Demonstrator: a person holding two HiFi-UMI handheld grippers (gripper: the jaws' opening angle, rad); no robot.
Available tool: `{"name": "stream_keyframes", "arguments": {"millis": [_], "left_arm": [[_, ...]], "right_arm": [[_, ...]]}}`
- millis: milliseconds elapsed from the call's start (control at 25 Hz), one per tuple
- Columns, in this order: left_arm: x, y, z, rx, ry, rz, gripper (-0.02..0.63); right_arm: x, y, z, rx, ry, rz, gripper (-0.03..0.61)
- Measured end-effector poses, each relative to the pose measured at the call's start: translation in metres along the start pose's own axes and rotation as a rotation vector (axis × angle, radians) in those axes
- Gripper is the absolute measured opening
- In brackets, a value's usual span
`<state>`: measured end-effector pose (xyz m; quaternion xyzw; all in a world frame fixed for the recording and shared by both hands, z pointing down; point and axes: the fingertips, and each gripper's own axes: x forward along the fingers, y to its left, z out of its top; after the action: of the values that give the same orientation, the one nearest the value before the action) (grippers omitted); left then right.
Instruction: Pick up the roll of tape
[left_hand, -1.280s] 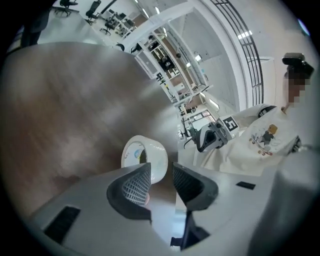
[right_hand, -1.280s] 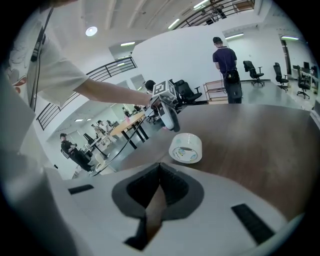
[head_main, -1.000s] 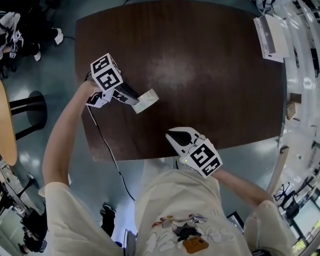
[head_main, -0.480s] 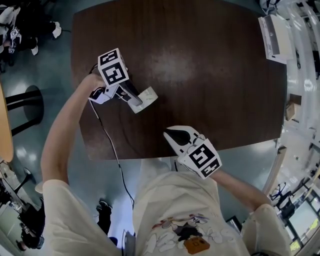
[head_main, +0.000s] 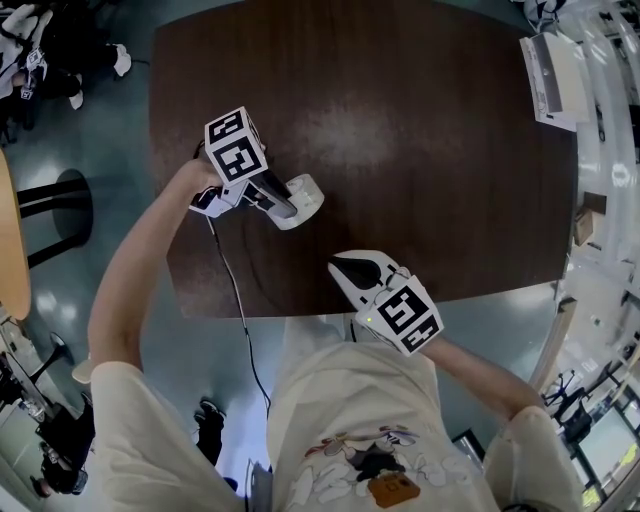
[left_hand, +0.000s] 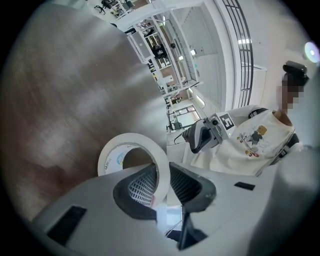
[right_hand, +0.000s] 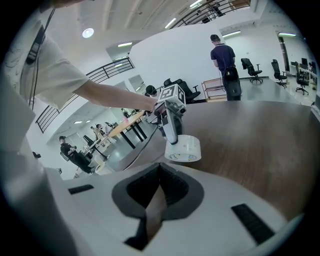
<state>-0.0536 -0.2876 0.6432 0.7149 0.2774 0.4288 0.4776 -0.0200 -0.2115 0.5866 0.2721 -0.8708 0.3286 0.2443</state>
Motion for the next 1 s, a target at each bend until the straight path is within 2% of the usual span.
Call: {"name": "stream_keyframes", "arguments": {"millis": [280,600,760,1000], "left_arm": [[0.009,-0.016,-0.002,0.051,-0.106,0.149,0.084],[-0.012,-0.052,0.001,0.167,-0.232,0.421,0.084],[-0.021,-0.085,-0.001,0.225,-0.289,0.545,0.084],[-0.027,-0.148,-0.004,0.291,-0.443,0.720,0.084]], "right_arm": [[-0.018,0.018,-0.014,-0.025,-0.024,-0.009,0.006],[-0.029,0.043,-0.002,-0.051,-0.076,-0.040,0.006],[-0.036,0.063,0.008,-0.084,-0.110,-0.059,0.006],[-0.059,0.089,0.011,-0.112,-0.153,-0.112,0.006]]}}
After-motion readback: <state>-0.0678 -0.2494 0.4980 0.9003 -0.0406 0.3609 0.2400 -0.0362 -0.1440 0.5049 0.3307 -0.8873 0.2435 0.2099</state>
